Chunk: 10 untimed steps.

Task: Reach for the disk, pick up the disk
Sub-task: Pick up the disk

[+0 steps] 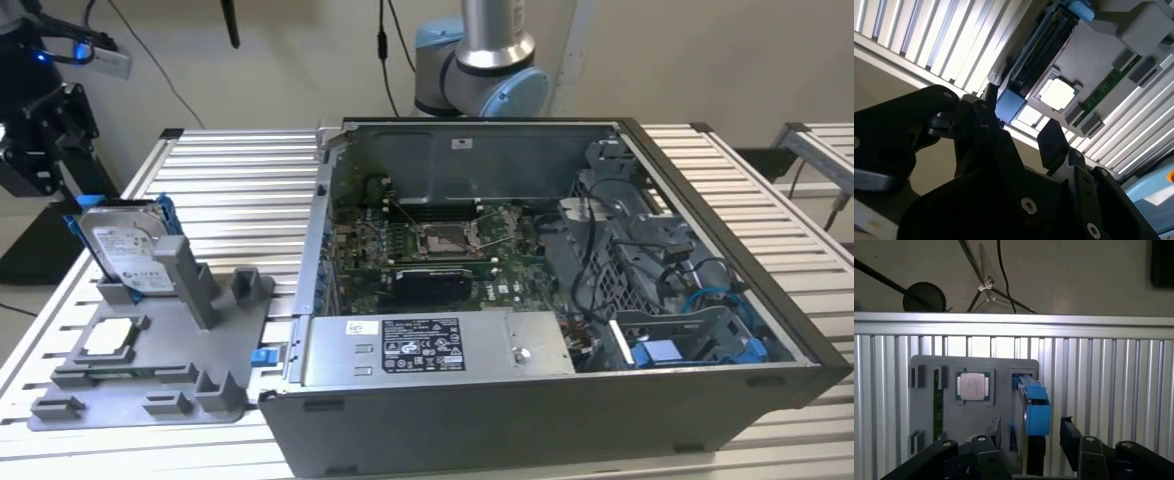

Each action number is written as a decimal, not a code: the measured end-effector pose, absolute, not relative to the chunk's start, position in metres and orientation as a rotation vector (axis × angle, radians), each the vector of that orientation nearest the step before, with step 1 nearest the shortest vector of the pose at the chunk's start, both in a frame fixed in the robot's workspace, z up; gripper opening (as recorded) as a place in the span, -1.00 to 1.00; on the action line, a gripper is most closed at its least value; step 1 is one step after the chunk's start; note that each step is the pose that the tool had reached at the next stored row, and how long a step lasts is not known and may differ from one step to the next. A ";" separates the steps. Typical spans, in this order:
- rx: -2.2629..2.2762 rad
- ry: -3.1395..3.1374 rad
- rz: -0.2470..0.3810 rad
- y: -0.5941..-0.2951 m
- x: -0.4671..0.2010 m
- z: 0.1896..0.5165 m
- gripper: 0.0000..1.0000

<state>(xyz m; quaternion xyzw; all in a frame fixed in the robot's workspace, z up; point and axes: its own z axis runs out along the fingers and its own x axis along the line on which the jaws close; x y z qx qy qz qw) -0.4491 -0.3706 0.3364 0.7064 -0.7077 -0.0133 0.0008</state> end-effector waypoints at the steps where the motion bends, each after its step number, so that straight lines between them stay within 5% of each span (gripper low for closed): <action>1: 2.218 -2.222 -0.042 -0.371 -0.449 0.335 1.00; 10: 2.221 -2.222 -0.044 -0.371 -0.449 0.318 1.00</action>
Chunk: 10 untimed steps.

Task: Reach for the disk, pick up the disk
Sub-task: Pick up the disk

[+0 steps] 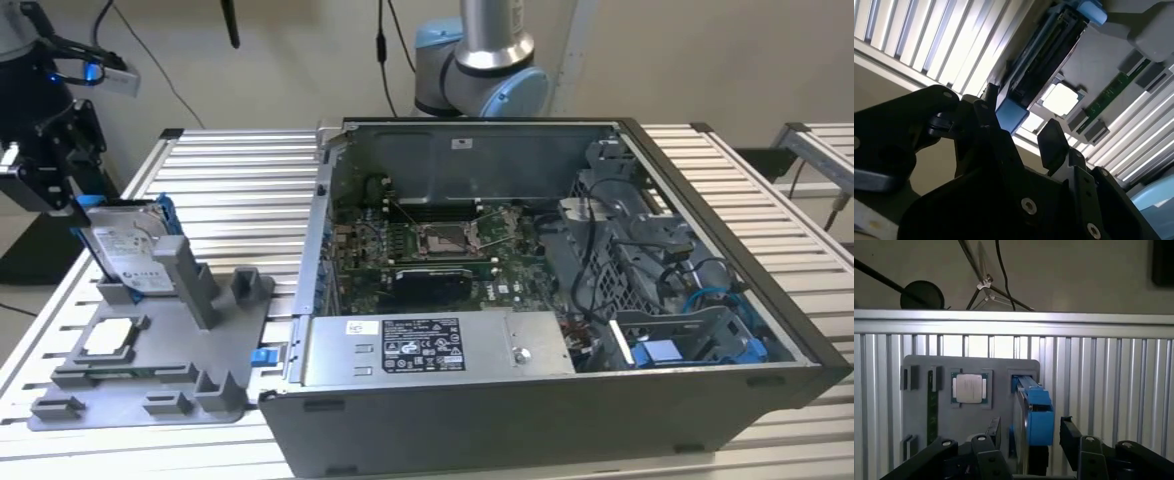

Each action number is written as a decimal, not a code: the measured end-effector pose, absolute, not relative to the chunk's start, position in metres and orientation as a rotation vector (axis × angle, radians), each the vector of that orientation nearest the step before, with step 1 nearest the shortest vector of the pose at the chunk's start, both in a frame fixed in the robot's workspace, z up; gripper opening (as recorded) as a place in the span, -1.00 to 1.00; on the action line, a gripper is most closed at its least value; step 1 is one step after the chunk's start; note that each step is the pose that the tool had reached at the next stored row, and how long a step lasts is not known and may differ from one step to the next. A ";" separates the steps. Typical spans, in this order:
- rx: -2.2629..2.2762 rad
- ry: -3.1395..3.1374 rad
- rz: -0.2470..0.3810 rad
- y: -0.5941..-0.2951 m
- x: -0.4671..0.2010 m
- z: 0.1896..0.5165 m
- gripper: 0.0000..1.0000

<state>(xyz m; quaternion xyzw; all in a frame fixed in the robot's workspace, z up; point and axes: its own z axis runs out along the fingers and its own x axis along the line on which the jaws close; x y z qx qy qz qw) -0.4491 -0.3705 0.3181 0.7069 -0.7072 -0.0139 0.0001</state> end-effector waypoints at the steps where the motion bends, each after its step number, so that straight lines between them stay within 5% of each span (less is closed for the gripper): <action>1: 2.221 -2.221 -0.044 -0.371 -0.449 0.316 1.00; 10: 2.231 -2.213 -0.044 -0.370 -0.449 0.300 1.00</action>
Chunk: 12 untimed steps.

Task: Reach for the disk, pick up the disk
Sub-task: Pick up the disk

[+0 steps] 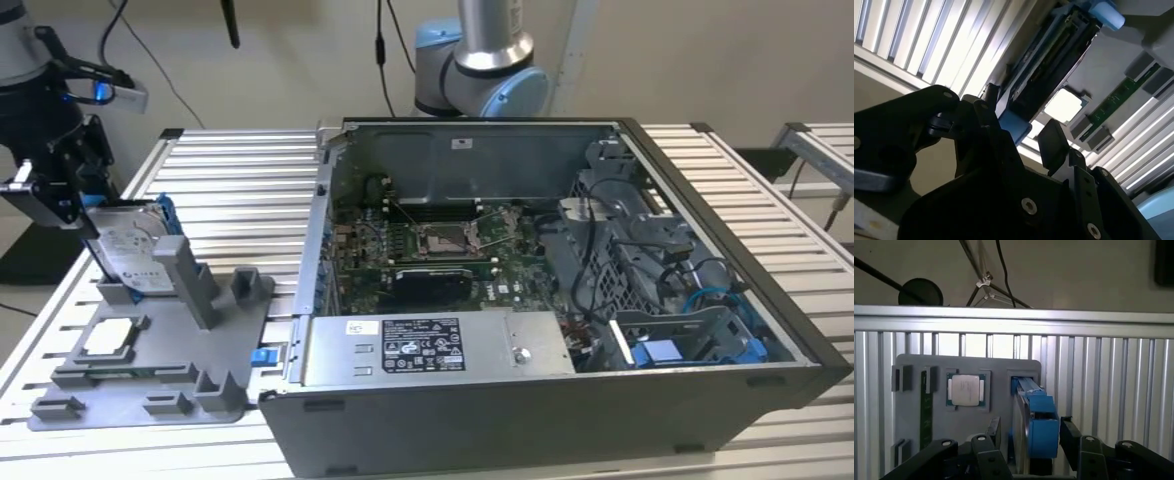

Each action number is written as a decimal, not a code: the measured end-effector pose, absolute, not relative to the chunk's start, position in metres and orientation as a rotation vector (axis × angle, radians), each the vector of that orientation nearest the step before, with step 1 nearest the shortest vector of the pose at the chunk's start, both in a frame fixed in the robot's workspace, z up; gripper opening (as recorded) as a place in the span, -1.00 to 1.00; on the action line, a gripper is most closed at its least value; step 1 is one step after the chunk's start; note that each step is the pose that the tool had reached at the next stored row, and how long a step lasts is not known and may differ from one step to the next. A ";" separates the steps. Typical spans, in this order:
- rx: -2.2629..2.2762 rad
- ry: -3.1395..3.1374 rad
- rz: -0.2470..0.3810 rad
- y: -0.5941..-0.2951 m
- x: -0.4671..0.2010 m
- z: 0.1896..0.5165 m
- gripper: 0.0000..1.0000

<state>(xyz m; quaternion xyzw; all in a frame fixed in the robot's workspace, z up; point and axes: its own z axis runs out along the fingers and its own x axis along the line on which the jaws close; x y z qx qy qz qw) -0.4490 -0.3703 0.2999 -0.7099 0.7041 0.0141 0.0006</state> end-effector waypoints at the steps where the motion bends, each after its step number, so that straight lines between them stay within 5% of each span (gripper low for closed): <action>1: -2.230 2.210 0.044 -0.370 -0.449 0.298 1.00; 12: -2.233 2.193 0.047 -0.366 -0.449 0.280 1.00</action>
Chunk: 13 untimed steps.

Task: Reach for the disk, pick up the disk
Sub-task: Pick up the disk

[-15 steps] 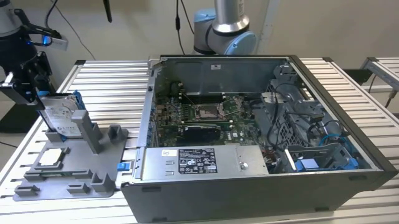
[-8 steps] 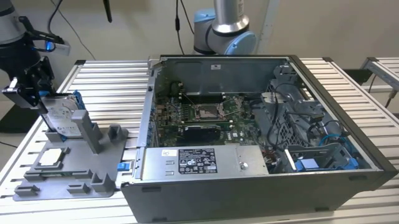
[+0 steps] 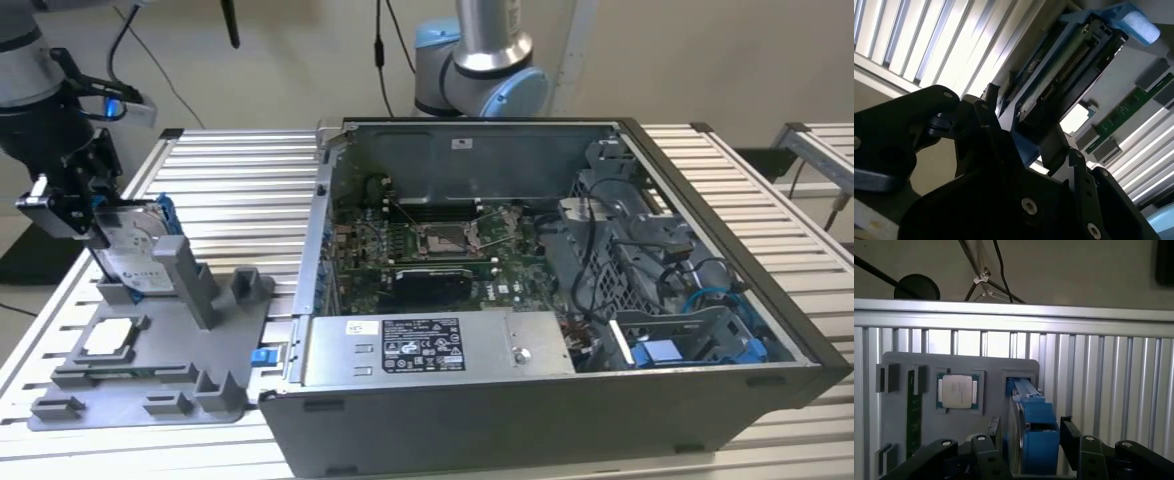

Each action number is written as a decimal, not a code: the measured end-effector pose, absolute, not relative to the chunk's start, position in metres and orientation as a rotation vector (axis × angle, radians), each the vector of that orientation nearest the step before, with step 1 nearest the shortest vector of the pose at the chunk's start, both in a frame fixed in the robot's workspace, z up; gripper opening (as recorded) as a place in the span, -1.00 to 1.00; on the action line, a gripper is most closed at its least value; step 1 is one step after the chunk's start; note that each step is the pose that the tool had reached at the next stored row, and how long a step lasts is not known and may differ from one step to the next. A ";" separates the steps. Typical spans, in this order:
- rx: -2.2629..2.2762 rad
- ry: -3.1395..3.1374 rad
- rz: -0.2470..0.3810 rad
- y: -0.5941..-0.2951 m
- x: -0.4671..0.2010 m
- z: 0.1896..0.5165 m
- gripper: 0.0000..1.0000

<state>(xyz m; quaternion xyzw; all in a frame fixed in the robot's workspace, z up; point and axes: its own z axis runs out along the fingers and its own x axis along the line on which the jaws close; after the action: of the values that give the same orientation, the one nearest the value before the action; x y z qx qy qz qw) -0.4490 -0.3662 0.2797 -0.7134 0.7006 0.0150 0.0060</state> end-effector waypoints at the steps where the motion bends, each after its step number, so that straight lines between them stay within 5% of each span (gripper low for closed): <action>1: -2.231 2.191 0.050 -0.366 -0.449 0.278 1.00; 13: -2.219 2.183 0.071 -0.366 -0.449 0.269 1.00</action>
<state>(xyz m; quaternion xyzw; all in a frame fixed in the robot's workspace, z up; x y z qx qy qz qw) -0.4492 -0.3662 0.2688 -0.7127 0.7010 0.0227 0.0141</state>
